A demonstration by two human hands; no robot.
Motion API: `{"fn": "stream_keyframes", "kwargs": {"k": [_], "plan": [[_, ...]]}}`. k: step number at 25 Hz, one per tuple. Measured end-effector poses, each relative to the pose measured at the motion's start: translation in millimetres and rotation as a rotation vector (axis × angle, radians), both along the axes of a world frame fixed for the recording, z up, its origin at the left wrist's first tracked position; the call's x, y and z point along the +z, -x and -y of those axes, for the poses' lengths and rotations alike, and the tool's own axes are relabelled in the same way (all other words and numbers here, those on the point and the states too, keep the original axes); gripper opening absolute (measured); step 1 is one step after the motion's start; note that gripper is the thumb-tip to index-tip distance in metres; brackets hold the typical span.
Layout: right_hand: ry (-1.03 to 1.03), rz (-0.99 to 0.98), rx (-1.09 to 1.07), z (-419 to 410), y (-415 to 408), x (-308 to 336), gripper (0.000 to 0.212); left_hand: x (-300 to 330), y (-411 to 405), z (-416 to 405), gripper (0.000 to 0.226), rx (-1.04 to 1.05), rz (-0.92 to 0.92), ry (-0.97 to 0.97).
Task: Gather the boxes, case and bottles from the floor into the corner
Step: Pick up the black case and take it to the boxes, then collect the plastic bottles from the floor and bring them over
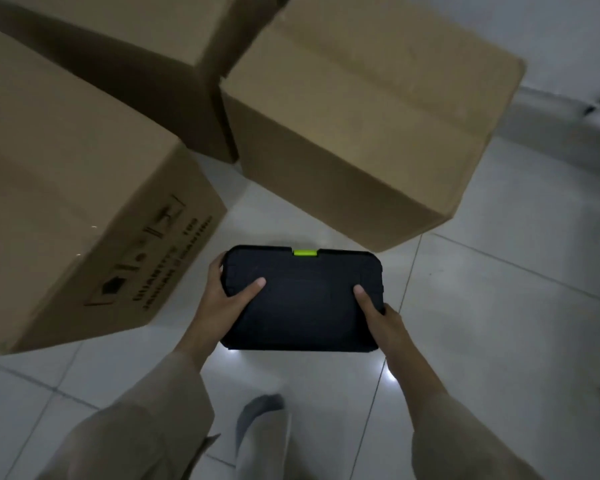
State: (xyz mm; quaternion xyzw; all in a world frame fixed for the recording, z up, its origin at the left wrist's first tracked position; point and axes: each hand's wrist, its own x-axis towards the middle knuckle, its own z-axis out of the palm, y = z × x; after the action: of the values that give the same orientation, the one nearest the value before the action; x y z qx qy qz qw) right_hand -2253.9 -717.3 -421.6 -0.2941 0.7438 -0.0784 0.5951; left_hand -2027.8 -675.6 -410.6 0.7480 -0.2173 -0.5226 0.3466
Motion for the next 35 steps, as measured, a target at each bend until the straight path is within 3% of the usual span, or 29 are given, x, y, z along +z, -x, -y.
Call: {"fn": "stream_keyframes", "kwargs": {"k": [6, 13, 16, 20, 25, 27, 31, 35], "plan": [[0.04, -0.059, -0.047, 28.9, -3.4, -112.4, 0.058, -108.2, -2.7, 35.3, 0.083, -0.067, -0.029, -0.053], [0.069, -0.152, 0.118, 37.9, 1.7, -124.2, 0.05, -124.2, -6.4, 40.8, 0.065, -0.066, -0.157, -0.159], [0.071, -0.133, 0.167, 35.5, -6.9, -89.7, 0.044, -87.6, -0.5, 30.5, 0.063, -0.082, -0.108, -0.186], [0.131, 0.021, 0.317, 23.6, -51.6, -14.9, 0.032, -14.0, 0.2, 7.3, 0.043, -0.064, -0.019, -0.085], [0.255, 0.207, 0.569, -13.4, -117.2, 98.2, 0.022, 102.1, -30.8, -53.7, 0.033, 0.126, 0.081, -0.001], [0.266, 0.296, 0.616, -40.2, -137.2, 146.6, 0.011, 150.8, -43.6, -95.1, 0.029, 0.187, 0.143, 0.014], [0.276, 0.463, 0.761, -100.8, -164.6, 225.3, 0.026, 224.0, -58.5, -197.5, 0.02, 0.394, 0.231, 0.046], [0.347, 0.468, 0.911, -172.4, -195.3, 270.0, 0.023, 269.7, -69.5, -312.1, 0.018, 0.617, 0.284, 0.058]]}}
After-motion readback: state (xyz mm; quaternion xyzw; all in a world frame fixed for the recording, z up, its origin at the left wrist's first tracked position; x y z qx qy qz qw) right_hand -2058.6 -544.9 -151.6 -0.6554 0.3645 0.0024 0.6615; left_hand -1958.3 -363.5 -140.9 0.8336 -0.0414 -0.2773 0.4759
